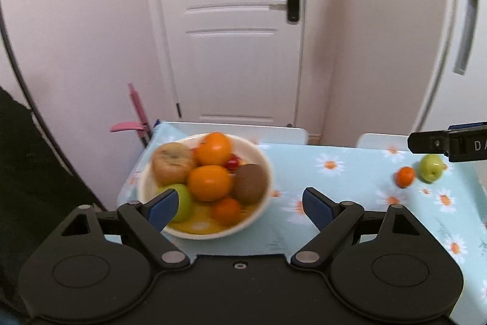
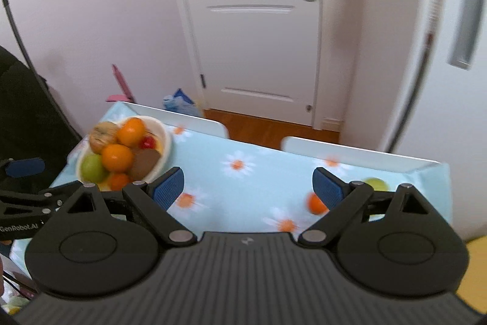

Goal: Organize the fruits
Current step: 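Withdraw both tools toward the last tangerine and small green apple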

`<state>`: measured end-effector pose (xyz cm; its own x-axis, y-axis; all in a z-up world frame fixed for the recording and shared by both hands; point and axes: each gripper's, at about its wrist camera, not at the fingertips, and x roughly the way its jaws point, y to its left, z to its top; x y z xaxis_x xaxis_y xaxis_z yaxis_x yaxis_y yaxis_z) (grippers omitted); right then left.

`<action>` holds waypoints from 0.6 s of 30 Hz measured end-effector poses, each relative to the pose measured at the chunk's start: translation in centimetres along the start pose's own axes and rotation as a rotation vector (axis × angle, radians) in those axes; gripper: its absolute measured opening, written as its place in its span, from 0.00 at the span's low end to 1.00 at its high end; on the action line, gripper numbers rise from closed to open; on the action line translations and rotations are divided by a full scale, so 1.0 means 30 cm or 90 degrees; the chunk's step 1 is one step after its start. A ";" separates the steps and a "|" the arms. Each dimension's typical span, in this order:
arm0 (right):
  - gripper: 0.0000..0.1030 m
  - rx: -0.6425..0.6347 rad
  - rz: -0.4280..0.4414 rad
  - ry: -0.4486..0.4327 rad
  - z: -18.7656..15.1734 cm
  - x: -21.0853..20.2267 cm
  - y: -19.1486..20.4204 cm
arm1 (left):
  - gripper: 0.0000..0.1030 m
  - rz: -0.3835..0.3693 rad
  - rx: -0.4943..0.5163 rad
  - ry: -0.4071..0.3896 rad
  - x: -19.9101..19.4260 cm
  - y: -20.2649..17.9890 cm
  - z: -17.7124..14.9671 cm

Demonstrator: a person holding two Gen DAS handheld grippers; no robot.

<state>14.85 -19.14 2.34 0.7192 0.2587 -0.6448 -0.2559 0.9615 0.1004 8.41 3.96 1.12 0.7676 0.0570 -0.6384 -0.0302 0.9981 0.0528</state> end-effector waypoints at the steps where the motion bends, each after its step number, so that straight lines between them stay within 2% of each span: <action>1: 1.00 0.002 -0.005 0.001 -0.010 -0.011 -0.030 | 0.89 -0.004 0.003 -0.001 -0.002 -0.031 0.000; 10: 1.00 0.018 -0.035 0.012 -0.093 -0.041 -0.298 | 0.89 -0.051 0.043 -0.005 0.023 -0.289 0.003; 18: 1.00 -0.004 -0.035 0.015 -0.137 0.049 -0.477 | 0.89 -0.107 0.120 -0.011 0.177 -0.498 0.004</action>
<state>16.92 -32.89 -3.17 0.7164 0.2030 -0.6675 -0.2203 0.9736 0.0596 13.00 -10.64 -2.97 0.7630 -0.1121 -0.6366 0.2175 0.9719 0.0895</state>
